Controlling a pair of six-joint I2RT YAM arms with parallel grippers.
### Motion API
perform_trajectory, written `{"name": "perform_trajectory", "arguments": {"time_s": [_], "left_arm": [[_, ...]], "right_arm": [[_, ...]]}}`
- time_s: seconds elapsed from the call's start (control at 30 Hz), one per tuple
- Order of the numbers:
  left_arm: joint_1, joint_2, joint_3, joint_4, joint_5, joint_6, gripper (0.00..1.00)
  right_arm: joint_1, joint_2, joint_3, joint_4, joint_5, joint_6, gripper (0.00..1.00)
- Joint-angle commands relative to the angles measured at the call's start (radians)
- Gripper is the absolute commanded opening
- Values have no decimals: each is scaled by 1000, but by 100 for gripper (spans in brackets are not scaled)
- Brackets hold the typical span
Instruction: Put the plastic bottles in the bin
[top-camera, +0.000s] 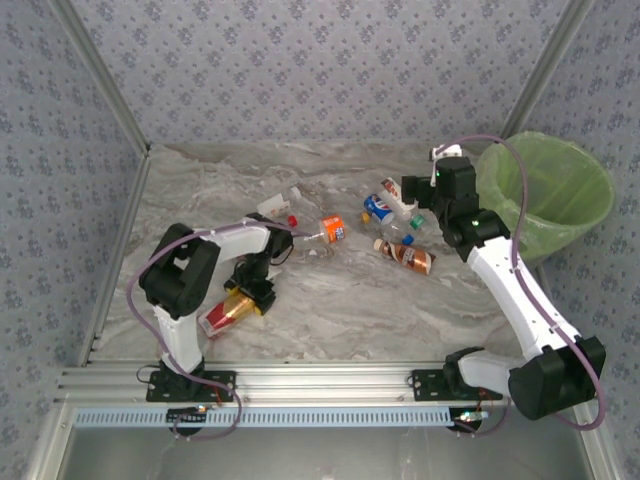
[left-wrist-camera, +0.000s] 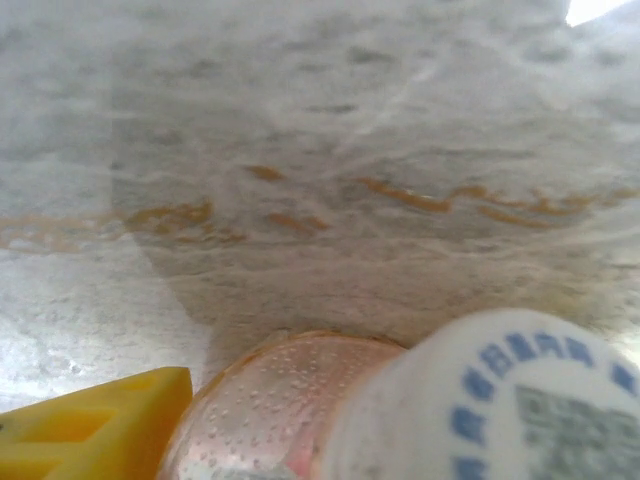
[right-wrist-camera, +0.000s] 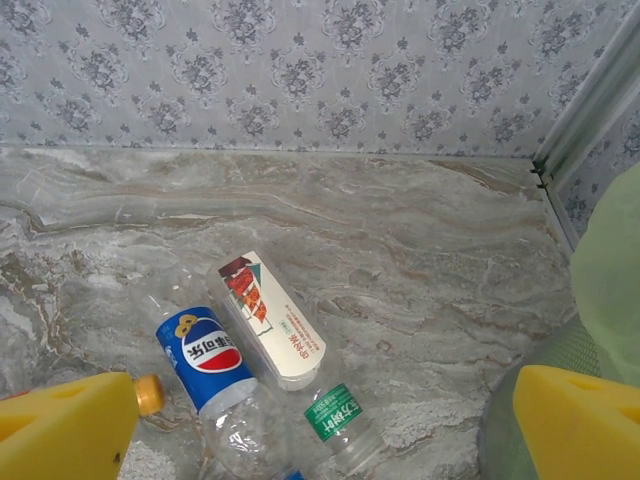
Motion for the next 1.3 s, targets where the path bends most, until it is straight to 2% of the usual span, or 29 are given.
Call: {"name": "perform_trajectory", "arguments": {"time_s": [0.0,0.17,0.4,0.6,0.83,0.93,1.07,1.2,1.27], "left_arm": [[5,12,17,22,-69,-13,60],[5,-46,18,39,-67,-25,52],[4,-150,58,29,-50,-66,47],[-3,-275,95,86,33,-102,39],[-31,-412,106,260,133,-174,31],[-36,-464,102,381,211,-200,27],[-37,-507,132,499,230,-229,20],[-37,-540,143,576,234,-240,12],[-37,-552,137,618,237,-252,6]], "right_arm": [[-5,-30,7,-9,-17,28,99],[-1,-58,2,-25,-21,43,99],[14,-83,-6,-64,-83,50,99],[66,-86,-58,-30,-159,59,99],[142,-45,-82,76,-265,78,99],[189,-19,-81,111,-242,86,99],[233,0,-89,146,-228,113,99],[252,-3,-104,165,-281,144,99],[272,-5,-126,177,-250,124,99]]}}
